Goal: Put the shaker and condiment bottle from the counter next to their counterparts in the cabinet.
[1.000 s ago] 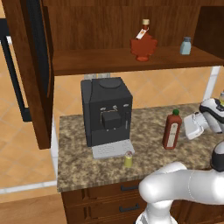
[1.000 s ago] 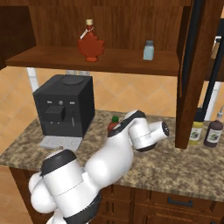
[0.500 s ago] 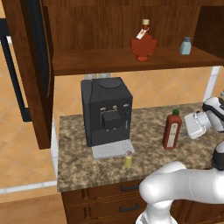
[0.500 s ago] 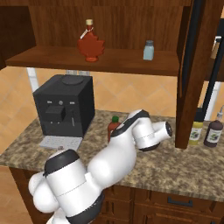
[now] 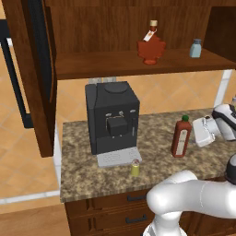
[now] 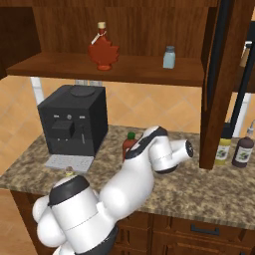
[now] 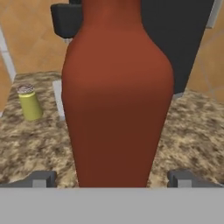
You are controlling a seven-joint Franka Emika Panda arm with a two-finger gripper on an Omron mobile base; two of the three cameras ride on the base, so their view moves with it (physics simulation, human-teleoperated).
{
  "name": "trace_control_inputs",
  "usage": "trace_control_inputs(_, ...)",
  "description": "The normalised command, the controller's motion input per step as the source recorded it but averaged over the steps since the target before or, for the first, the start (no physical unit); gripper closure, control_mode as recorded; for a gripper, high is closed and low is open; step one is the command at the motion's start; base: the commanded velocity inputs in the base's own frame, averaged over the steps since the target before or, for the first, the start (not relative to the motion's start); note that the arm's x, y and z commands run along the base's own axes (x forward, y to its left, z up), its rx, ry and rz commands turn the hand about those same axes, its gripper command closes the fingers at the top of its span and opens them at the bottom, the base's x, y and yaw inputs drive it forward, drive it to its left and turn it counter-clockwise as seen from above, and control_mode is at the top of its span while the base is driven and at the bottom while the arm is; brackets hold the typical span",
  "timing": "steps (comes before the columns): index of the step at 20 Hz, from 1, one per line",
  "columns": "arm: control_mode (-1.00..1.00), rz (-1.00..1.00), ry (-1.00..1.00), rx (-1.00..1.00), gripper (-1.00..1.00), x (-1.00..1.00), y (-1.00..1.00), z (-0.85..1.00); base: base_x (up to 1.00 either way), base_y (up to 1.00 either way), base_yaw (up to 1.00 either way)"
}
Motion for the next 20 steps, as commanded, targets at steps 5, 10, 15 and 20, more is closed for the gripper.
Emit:
trace_control_inputs(5,-1.0,0.03,-0.04,0.0,-1.0,0.02,0.13,0.0,0.0,0.0,0.0)
trace_control_inputs(10,-1.0,0.22,0.0,0.07,-1.0,0.32,0.19,0.0,0.0,0.0,0.0)
trace_control_inputs(15,-1.0,0.07,0.03,0.01,1.0,0.1,0.02,-0.06,0.0,0.0,0.0)
trace_control_inputs(20,-1.0,-0.02,-0.33,0.08,1.0,-0.45,-0.28,0.8,0.0,0.0,0.0)
